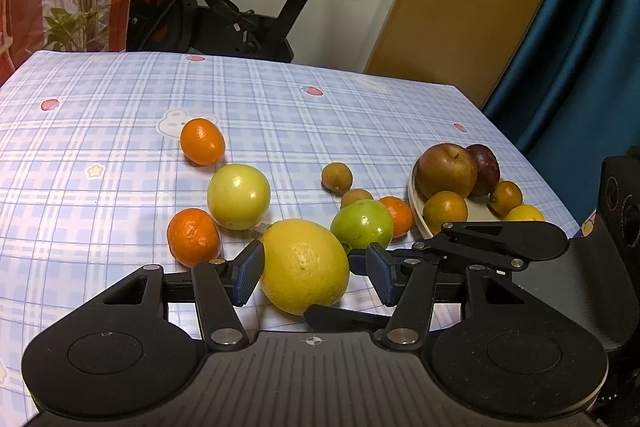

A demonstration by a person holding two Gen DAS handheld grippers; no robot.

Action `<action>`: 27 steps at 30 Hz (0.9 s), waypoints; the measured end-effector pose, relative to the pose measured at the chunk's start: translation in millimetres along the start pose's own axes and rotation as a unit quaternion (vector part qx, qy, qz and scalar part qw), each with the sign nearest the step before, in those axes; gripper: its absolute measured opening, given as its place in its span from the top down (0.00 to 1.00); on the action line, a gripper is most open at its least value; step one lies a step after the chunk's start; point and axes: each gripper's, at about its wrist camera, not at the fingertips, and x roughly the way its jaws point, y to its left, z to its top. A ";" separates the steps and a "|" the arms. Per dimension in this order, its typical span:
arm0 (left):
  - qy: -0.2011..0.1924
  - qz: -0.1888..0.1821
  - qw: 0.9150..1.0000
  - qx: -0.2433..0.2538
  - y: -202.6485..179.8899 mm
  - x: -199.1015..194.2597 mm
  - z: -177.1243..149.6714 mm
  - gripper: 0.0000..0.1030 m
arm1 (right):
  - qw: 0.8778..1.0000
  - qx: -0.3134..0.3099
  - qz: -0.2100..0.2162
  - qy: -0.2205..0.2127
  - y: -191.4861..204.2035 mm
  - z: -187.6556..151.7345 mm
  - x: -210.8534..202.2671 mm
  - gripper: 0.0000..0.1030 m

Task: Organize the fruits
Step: 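Close the left tool's fingers around the grapefruit and hold it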

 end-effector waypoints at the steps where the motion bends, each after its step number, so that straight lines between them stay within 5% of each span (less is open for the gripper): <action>1: 0.000 0.000 1.000 -0.001 0.1 -0.2 -0.3 0.44 | 1.000 0.000 0.000 0.000 -0.1 -0.2 0.0 0.54; 27: 0.016 0.000 1.000 -0.026 12.8 9.0 0.0 0.42 | 1.000 0.002 0.000 0.000 -0.9 2.2 3.8 0.51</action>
